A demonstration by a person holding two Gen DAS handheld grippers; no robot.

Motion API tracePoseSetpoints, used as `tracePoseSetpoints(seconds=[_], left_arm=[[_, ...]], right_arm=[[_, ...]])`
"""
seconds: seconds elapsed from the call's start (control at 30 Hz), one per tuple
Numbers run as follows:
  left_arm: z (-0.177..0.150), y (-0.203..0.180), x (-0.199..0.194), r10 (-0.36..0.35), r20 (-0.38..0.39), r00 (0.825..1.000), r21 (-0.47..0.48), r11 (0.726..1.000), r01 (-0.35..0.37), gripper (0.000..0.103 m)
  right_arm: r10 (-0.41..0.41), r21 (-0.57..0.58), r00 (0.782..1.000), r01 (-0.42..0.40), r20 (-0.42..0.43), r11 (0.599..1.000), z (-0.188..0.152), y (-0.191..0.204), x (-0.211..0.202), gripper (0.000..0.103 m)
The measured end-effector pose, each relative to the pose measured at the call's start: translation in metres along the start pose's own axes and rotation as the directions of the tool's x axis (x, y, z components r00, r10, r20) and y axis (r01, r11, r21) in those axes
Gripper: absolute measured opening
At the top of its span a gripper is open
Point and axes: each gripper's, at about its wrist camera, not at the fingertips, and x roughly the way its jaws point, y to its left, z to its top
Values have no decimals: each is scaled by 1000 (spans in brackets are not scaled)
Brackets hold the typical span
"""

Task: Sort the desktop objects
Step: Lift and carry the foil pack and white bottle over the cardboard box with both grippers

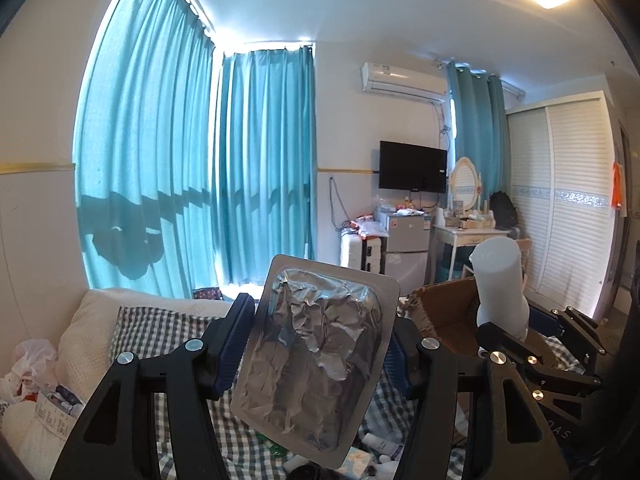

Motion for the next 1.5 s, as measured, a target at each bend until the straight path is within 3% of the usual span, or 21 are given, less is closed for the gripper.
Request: tracePoseSetpoints(seconds=[0.77,1.07,1.5], left_arm=[[17,-92,44,-171,-14,985,79,982,171,61],[3,-135,77,-259,-70,963,99,959,265,61],[-30,-182,134,-332,-188,924,99,930,354,61]], right_arm=[[-213,95,977,211,6,973,0,-94,-38,52],[-280,142,959,282,-35,949,-12,-132,-32,52],[-325,204,929,357,-174,911,-54,-178,-3,52]])
